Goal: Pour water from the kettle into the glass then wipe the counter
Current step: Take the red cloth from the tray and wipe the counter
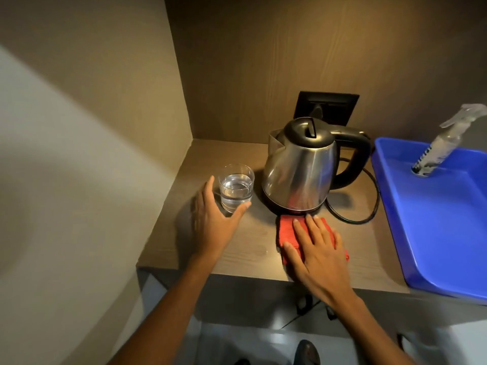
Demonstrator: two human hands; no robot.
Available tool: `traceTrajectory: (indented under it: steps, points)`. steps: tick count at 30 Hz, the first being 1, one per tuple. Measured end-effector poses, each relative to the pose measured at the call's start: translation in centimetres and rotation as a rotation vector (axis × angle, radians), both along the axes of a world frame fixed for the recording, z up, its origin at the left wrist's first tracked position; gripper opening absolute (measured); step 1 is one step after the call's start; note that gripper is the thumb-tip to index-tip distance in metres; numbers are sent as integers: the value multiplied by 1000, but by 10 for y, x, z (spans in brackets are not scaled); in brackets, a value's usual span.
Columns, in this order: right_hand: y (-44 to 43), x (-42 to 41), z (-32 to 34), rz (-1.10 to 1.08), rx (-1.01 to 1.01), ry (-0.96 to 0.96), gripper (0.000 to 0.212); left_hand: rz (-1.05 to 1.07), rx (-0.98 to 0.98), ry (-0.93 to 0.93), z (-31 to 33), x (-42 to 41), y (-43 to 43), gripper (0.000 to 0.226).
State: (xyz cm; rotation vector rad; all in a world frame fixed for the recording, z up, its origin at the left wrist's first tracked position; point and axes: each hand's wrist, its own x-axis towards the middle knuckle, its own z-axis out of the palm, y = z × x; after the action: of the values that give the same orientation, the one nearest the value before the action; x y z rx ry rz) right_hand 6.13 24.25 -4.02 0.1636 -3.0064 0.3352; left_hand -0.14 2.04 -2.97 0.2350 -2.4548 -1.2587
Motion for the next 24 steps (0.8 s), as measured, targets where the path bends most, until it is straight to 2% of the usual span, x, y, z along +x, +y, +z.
traceTrajectory:
  steps: [4,9,15,18,20,24]
  points:
    - [-21,7,-3,23,9,3,69,-76,99,-74,-2,-21,4,111]
    - [-62,9,-5,135,5,21,63,-92,209,-78,-1,-33,1,98]
    - [-97,-11,-7,206,36,40,55,-28,180,-7,4,-33,-20,98]
    - [-110,-32,-6,183,34,22,56,-31,215,70,6,-28,-34,93]
    - [-120,-50,-6,158,18,-3,57,-9,165,118,8,-19,-44,90]
    - [-142,-87,-3,127,34,-65,59,38,172,132,13,-3,-62,90]
